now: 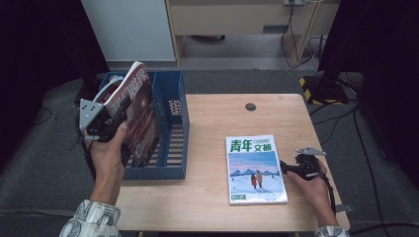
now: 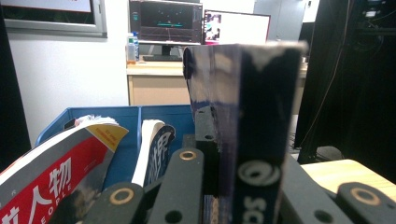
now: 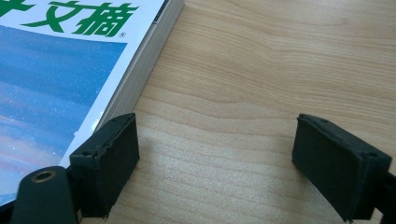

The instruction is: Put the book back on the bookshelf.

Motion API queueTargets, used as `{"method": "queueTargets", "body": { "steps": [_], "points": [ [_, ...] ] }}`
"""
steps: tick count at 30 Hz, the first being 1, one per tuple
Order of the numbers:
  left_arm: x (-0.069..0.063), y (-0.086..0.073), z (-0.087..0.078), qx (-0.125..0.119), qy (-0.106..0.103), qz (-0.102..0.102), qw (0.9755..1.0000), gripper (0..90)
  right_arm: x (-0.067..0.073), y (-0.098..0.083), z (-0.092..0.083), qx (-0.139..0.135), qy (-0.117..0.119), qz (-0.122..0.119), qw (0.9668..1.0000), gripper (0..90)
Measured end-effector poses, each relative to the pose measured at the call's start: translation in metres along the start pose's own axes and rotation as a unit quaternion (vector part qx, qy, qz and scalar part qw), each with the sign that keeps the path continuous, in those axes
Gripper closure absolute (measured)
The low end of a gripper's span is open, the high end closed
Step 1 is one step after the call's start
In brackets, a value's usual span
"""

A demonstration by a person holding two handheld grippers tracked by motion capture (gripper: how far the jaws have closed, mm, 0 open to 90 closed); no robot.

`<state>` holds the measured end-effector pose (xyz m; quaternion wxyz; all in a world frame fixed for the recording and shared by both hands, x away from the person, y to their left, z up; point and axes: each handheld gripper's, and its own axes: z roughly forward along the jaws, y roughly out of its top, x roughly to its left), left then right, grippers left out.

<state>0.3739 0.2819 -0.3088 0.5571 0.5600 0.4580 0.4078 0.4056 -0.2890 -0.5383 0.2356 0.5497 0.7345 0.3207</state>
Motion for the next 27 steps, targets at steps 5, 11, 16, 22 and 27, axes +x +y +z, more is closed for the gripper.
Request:
{"method": "queueTargets", "body": {
  "steps": [5,11,16,22,27],
  "points": [
    [0.004,-0.005,0.003,0.001,0.006,-0.009,0.9999,83.9,0.000,0.000,0.000,0.000,0.000,0.000,1.0000,15.0],
    [0.006,-0.014,0.005,0.002,0.010,-0.014,0.9999,83.8,0.000,0.000,0.000,0.000,0.000,0.000,1.0000,15.0],
    [0.004,-0.020,0.008,0.003,0.008,-0.017,0.9998,83.8,0.000,0.000,0.000,0.000,0.000,-0.001,1.0000,15.0],
    [0.004,-0.026,0.011,0.001,0.009,-0.017,0.9998,83.9,0.000,0.000,0.000,0.001,0.001,-0.002,1.0000,14.9],
    [0.003,-0.031,0.014,0.004,0.008,-0.016,0.9998,83.9,0.000,0.000,0.000,0.000,0.001,-0.002,1.0000,15.0]
  ]
}}
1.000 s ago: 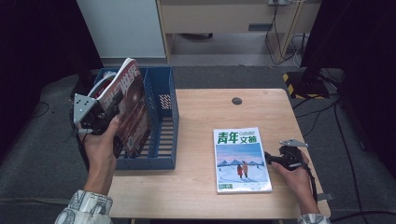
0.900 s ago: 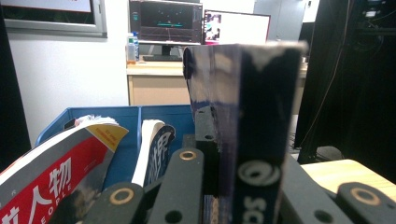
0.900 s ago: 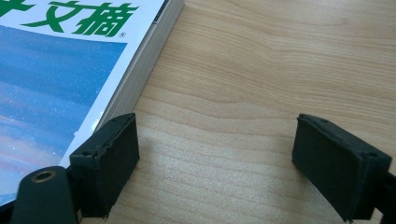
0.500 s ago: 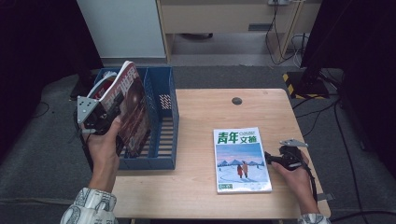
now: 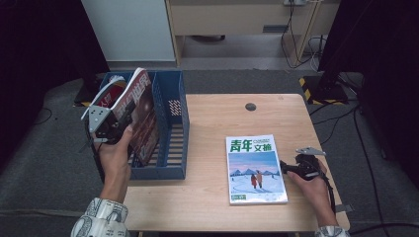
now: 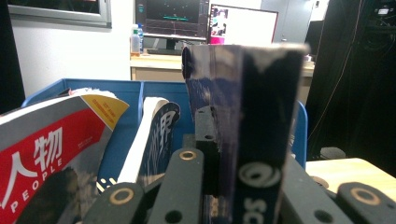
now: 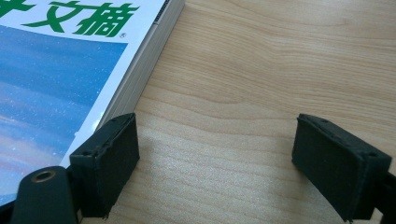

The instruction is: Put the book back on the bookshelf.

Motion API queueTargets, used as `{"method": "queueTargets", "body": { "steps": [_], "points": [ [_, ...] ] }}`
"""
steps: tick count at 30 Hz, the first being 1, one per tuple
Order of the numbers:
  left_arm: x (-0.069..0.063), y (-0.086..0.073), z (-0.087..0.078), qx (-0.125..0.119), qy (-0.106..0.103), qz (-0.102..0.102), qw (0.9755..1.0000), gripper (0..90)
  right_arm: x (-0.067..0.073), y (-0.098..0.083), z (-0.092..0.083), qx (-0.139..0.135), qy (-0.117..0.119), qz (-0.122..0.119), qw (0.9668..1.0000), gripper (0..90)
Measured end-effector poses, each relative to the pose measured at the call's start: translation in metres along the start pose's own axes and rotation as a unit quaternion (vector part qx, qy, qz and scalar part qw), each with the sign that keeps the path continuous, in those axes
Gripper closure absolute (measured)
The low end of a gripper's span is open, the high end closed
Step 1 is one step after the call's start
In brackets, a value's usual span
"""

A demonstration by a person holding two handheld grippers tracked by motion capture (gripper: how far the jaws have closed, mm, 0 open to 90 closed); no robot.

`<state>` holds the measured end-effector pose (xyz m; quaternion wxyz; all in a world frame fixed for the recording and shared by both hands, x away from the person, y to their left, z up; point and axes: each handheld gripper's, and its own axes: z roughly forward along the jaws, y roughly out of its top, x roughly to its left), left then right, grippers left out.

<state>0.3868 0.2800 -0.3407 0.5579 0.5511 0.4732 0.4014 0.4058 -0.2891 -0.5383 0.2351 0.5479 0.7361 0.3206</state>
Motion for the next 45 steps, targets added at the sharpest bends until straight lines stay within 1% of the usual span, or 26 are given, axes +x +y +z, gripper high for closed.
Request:
{"method": "queueTargets", "body": {
  "steps": [14,25,30,35,38,45],
  "points": [
    [-0.002,-0.010,0.005,0.000,0.001,-0.004,1.0000,83.8,0.000,0.000,0.000,0.000,0.000,0.000,1.0000,14.9],
    [0.000,-0.021,0.009,0.005,0.004,-0.009,0.9999,83.8,0.000,0.000,0.000,0.000,0.000,0.000,1.0000,15.0],
    [-0.001,-0.023,0.011,0.006,0.007,-0.008,0.9999,83.7,0.000,0.000,0.000,0.000,0.000,0.000,1.0000,15.0],
    [-0.001,-0.030,0.014,0.013,0.009,-0.009,0.9998,83.8,0.000,0.000,0.000,0.000,0.000,0.000,1.0000,15.0],
    [0.000,-0.033,0.016,0.015,0.011,-0.013,0.9997,83.7,0.000,0.000,0.000,0.000,0.000,0.000,1.0000,15.0],
    [-0.001,-0.037,0.017,0.016,0.014,-0.013,0.9997,83.7,0.000,0.000,0.000,0.000,0.000,0.000,1.0000,14.9]
  ]
}}
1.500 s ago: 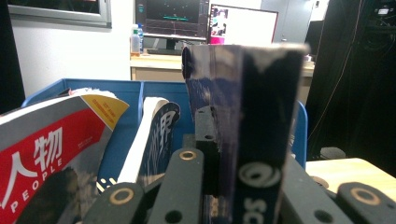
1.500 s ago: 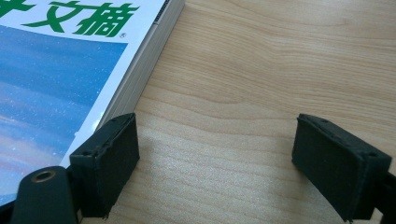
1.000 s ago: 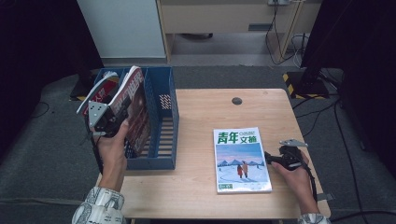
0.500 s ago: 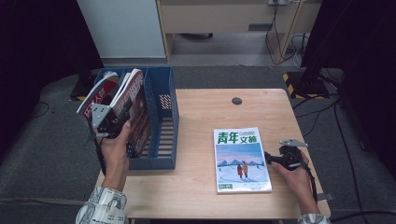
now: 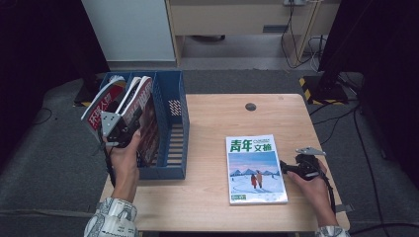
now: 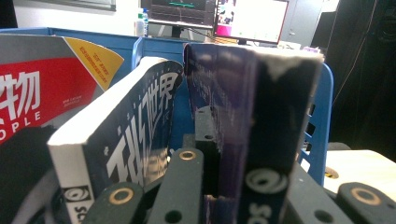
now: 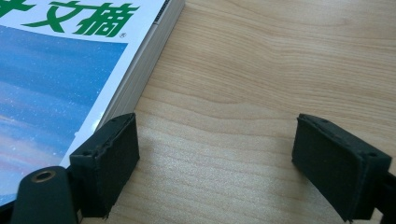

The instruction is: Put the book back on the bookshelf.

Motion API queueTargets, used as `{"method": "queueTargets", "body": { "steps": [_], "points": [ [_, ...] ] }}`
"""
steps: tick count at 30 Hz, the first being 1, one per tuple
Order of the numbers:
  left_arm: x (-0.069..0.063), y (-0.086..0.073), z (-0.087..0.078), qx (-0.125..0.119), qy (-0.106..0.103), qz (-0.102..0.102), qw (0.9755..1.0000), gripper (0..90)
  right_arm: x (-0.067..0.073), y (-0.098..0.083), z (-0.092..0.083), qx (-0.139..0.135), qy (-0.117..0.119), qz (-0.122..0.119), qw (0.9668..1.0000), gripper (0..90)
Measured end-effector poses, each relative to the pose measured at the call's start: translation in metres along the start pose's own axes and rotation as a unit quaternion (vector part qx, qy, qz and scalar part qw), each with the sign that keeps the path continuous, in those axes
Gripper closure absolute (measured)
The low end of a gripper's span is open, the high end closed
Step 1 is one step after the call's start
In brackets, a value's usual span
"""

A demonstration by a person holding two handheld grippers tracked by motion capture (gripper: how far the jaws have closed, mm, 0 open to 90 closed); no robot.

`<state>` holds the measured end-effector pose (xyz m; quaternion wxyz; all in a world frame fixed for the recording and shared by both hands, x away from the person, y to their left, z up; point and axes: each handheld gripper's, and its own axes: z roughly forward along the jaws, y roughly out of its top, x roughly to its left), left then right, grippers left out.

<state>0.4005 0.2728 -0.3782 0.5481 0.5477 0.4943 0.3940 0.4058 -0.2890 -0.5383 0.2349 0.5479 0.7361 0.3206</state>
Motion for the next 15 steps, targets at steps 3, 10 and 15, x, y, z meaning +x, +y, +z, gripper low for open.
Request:
{"method": "queueTargets", "body": {
  "steps": [3,10,15],
  "points": [
    [0.0000,-0.0023,0.0019,0.004,0.002,-0.002,1.0000,83.7,0.0000,0.0000,0.0000,0.000,0.000,0.000,1.0000,15.0],
    [0.0017,-0.0090,0.0040,0.009,0.007,-0.005,0.9999,83.7,0.0000,0.0000,0.0000,0.000,0.000,0.000,1.0000,15.0],
    [0.0036,-0.0091,0.0040,0.008,0.008,-0.006,0.9999,83.7,0.0000,0.0000,0.0000,0.000,0.000,0.000,1.0000,14.9]
  ]
}}
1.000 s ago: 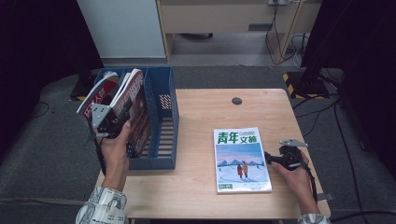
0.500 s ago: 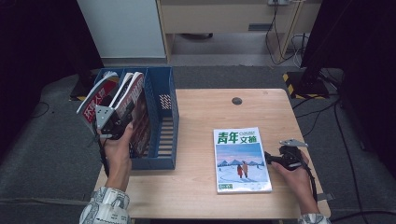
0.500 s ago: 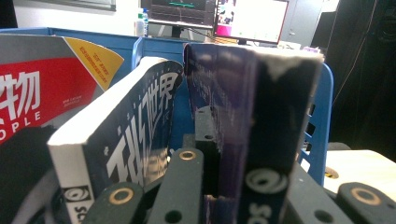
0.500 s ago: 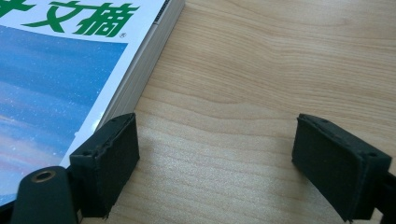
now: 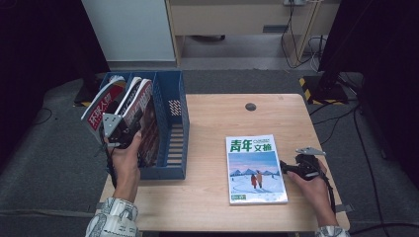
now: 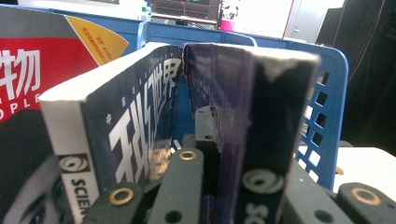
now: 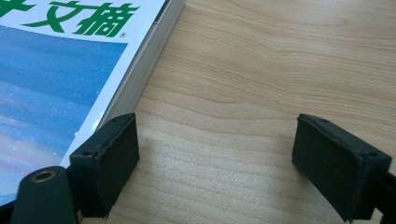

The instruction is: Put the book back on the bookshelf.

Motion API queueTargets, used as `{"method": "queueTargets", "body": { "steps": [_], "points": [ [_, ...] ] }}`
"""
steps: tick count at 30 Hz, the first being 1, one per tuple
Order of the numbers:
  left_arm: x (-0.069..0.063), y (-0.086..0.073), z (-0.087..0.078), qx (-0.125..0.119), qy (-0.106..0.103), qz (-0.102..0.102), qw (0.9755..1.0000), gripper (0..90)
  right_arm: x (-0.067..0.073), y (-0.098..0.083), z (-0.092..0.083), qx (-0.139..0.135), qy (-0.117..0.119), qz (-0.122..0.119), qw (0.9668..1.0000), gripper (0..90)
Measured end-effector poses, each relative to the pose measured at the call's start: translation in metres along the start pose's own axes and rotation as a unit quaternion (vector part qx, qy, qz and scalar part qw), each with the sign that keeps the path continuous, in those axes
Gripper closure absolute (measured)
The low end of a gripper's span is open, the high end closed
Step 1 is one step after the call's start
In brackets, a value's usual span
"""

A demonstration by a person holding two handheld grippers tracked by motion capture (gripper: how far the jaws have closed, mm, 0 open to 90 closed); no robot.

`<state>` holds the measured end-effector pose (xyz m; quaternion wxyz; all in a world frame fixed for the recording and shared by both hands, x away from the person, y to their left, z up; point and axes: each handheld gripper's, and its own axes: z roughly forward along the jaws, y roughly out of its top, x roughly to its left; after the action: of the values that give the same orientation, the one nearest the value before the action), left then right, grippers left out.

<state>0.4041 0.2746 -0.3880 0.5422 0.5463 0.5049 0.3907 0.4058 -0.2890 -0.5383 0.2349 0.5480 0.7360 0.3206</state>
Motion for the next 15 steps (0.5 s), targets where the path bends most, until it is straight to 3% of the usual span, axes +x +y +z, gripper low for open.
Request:
{"method": "queueTargets", "body": {
  "steps": [15],
  "points": [
    [-0.0015,-0.0074,0.0037,-0.005,0.007,-0.012,0.9999,83.6,0.0000,0.0000,0.0000,0.000,0.000,0.000,1.0000,15.0]
  ]
}}
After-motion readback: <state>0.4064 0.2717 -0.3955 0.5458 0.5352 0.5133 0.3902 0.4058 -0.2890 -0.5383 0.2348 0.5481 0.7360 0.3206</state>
